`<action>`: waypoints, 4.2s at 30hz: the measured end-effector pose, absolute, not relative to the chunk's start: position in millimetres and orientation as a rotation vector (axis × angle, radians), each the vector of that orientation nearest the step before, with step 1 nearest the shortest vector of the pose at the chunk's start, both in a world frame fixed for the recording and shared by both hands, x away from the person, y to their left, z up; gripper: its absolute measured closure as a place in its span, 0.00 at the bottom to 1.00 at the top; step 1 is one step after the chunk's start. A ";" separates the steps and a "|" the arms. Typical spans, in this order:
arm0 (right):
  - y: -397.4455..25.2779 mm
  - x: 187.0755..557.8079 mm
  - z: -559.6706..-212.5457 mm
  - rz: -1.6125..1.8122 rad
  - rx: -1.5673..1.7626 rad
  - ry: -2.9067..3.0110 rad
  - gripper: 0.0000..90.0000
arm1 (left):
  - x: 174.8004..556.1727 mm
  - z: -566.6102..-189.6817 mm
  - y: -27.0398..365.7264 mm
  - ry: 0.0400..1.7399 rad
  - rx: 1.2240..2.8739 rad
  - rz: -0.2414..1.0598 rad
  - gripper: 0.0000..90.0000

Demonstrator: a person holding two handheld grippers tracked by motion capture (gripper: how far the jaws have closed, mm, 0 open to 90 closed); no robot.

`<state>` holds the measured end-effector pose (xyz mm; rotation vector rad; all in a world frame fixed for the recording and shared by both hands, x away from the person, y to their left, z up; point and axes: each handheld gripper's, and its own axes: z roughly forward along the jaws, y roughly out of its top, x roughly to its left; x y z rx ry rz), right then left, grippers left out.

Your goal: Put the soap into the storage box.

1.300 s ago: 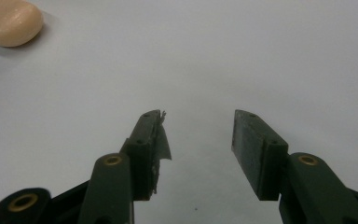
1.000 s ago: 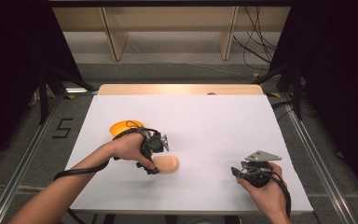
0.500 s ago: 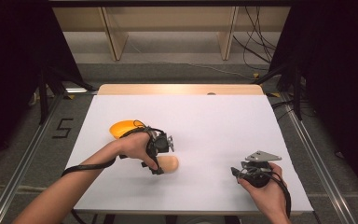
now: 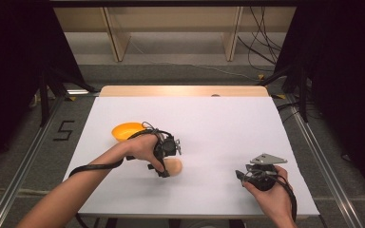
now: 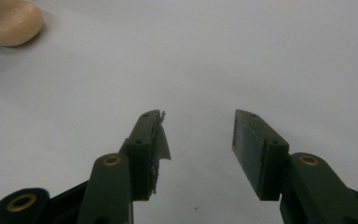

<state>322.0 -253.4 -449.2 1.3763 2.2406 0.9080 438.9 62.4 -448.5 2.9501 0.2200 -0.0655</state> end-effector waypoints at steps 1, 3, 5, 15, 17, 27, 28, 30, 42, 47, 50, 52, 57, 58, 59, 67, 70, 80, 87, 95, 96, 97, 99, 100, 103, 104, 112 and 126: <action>-253.5 322.1 -449.2 0.907 1.375 2.242 0.59 | 439.4 -449.4 61.8 0.217 2.954 -0.071 0.23; -253.5 322.2 -449.3 0.907 1.375 2.242 0.59 | 439.5 -450.5 60.7 0.215 2.956 -0.071 0.24; -254.6 322.9 -450.2 0.902 1.347 2.246 0.59 | 439.5 -451.1 59.7 0.209 2.958 -0.072 0.24; -253.6 322.2 -449.3 0.906 1.372 2.244 0.59 | 440.5 -456.5 54.9 0.197 2.972 -0.074 0.26; -254.5 322.9 -450.2 0.901 1.343 2.247 0.59 | 441.0 -457.6 54.6 0.197 2.984 -0.084 0.27; -253.2 322.2 -449.4 0.905 1.369 2.245 0.59 | 443.1 -461.1 53.6 0.206 2.996 -0.083 0.32; -253.1 322.1 -449.4 0.907 1.369 2.242 0.59 | 442.8 -461.5 53.3 0.210 2.997 -0.090 0.32; -253.9 323.2 -449.9 0.912 1.342 2.244 0.59 | 443.0 -462.0 52.4 0.198 3.004 -0.079 0.32; -253.2 322.1 -449.2 0.905 1.366 2.245 0.59 | 440.2 -462.4 47.3 0.147 3.039 -0.051 0.36; -253.8 322.2 -449.6 0.904 1.356 2.247 0.59 | 440.9 -461.8 48.2 0.109 3.041 -0.052 0.36; -254.6 322.8 -450.2 0.902 1.339 2.248 0.59 | 440.0 -461.9 48.6 0.102 3.039 -0.048 0.36; -254.7 322.9 -450.2 0.902 1.339 2.248 0.59 | 439.9 -461.8 48.7 0.097 3.040 -0.045 0.36; -254.6 323.0 -450.3 0.901 1.337 2.250 0.59 | 437.6 -461.2 48.9 0.093 3.029 -0.044 0.36; -253.3 322.3 -449.5 0.906 1.369 2.246 0.59 | 437.4 -460.3 48.8 0.084 3.031 -0.049 0.36; -253.4 322.4 -449.6 0.906 1.367 2.246 0.59 | 437.1 -459.1 48.7 0.078 3.028 -0.045 0.36; -254.6 322.9 -450.1 0.903 1.341 2.247 0.59 | 435.4 -452.5 52.9 0.061 3.018 -0.048 0.36; -253.5 321.9 -449.0 0.914 1.377 2.235 0.59 | 434.5 -448.2 58.2 0.042 3.016 -0.040 0.36; -253.1 321.7 -448.7 0.911 1.371 2.235 0.59 | 430.4 -438.5 75.6 0.038 3.023 -0.043 0.36; -253.2 321.6 -448.4 0.912 1.369 2.232 0.59 | 428.6 -432.0 93.8 0.045 3.033 -0.017 0.36; -253.5 321.9 -448.4 0.914 1.358 2.232 0.59 | 427.0 -428.0 110.4 0.057 3.039 -0.004 0.36; -253.5 321.9 -448.4 0.914 1.358 2.232 0.59 | 427.0 -428.0 110.4 0.057 3.039 -0.004 0.36; -254.7 323.5 -449.8 0.919 1.318 2.234 0.59 | 426.4 -427.4 112.9 0.062 3.039 -0.016 0.36; -253.3 321.4 -448.0 0.912 1.367 2.228 0.59 | 426.0 -426.0 116.7 0.072 3.035 -0.017 0.36; -253.4 321.5 -448.1 0.913 1.365 2.227 0.59 | 426.1 -425.5 118.1 0.071 3.031 -0.004 0.36; -254.2 322.6 -448.5 0.920 1.345 2.230 0.59 | 426.1 -424.0 122.4 0.078 3.033 -0.005 0.36; -254.2 322.5 -448.5 0.921 1.345 2.229 0.59 | 426.1 -424.0 122.4 0.078 3.033 -0.005 0.36; -253.6 322.4 -448.5 0.921 1.347 2.229 0.59 | 424.4 -420.7 132.0 0.099 3.032 0.000 0.36; -254.5 322.6 -449.0 0.925 1.315 2.228 0.59 | 422.1 -414.0 147.6 0.110 3.030 0.003 0.36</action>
